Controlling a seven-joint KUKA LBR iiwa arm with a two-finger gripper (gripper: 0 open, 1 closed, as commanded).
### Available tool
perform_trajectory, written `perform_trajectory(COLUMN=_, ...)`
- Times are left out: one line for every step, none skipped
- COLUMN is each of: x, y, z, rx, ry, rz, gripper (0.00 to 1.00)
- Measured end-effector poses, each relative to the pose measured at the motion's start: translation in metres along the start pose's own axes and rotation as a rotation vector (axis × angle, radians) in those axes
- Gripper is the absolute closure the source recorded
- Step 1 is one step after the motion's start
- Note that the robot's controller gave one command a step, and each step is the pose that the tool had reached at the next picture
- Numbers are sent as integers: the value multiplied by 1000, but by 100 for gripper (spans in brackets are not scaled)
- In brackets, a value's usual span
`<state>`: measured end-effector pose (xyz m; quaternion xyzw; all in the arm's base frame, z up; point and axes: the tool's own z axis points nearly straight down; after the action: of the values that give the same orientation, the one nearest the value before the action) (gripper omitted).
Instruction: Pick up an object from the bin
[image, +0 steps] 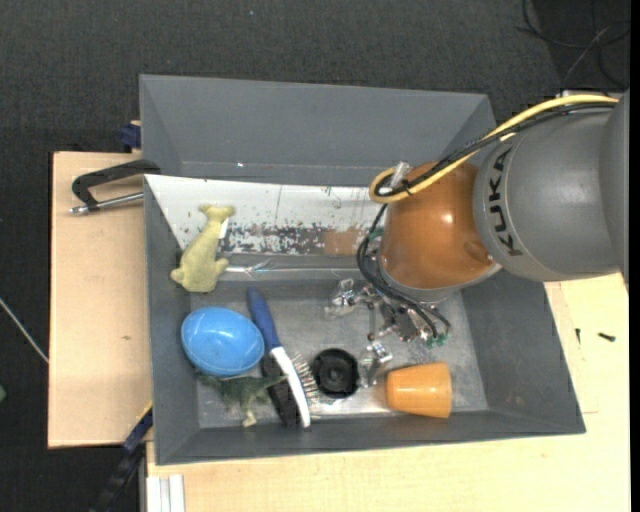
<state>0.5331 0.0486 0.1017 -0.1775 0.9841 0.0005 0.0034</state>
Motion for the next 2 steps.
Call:
perform_trajectory(x=5, y=65, z=25, rx=6, ry=10, rz=-225, gripper=0)
perform_trajectory(x=-17, y=67, z=25, rx=4, ry=22, rz=-13, gripper=0)
